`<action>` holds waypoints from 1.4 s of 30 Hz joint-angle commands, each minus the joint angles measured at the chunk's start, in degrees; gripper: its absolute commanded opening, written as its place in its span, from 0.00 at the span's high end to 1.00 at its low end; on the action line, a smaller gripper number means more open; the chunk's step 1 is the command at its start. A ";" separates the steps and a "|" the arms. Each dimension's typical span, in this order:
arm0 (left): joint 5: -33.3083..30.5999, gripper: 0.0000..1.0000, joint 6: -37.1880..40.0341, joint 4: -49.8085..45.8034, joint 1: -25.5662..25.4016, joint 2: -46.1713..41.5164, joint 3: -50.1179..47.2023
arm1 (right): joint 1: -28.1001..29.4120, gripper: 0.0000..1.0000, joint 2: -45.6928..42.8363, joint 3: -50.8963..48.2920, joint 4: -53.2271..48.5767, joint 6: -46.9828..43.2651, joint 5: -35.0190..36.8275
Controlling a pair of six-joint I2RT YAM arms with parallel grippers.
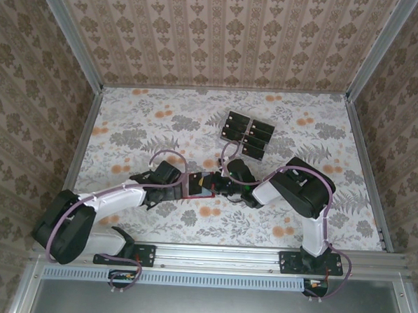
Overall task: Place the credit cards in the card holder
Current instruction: Insert the credit card into the card slot.
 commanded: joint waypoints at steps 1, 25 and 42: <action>0.63 0.00 -1.25 -0.01 0.34 1.13 -0.88 | -0.34 1.00 -2.70 0.09 -1.06 -0.34 1.24; 0.66 0.00 -2.02 0.09 0.34 0.53 -1.96 | -0.74 1.00 -2.10 -2.12 5.40 -0.94 8.07; 0.75 0.00 -2.01 0.33 0.34 0.51 -2.29 | 1.13 1.00 0.07 -0.48 5.22 -0.79 6.92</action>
